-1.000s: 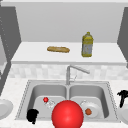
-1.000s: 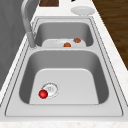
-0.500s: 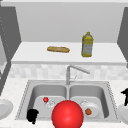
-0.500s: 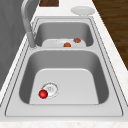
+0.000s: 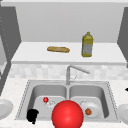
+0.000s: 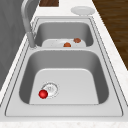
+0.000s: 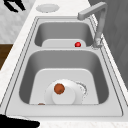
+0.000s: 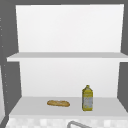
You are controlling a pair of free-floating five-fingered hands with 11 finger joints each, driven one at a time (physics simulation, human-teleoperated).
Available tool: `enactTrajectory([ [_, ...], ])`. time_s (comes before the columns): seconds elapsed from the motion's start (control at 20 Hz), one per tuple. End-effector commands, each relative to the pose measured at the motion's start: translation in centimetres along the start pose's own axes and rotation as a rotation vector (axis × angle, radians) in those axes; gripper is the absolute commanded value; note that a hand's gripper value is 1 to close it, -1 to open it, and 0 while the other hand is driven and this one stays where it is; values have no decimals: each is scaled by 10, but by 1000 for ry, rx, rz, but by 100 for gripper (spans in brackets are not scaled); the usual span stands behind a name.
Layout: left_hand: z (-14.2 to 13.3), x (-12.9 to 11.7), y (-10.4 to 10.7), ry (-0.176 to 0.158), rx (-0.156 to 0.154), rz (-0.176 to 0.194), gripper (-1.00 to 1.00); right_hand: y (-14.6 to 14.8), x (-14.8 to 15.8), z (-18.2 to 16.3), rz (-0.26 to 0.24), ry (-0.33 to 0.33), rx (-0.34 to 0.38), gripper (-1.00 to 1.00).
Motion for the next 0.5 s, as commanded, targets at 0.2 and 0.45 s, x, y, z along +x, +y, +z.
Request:
enactTrajectory([
  [0.2,0,0,0,0,0,0,0,-28,-18,14,2,-47,28,-100],
  [0.45,0,0,0,0,0,0,0,-40,-29,18,-12,-58,29,-100],
])
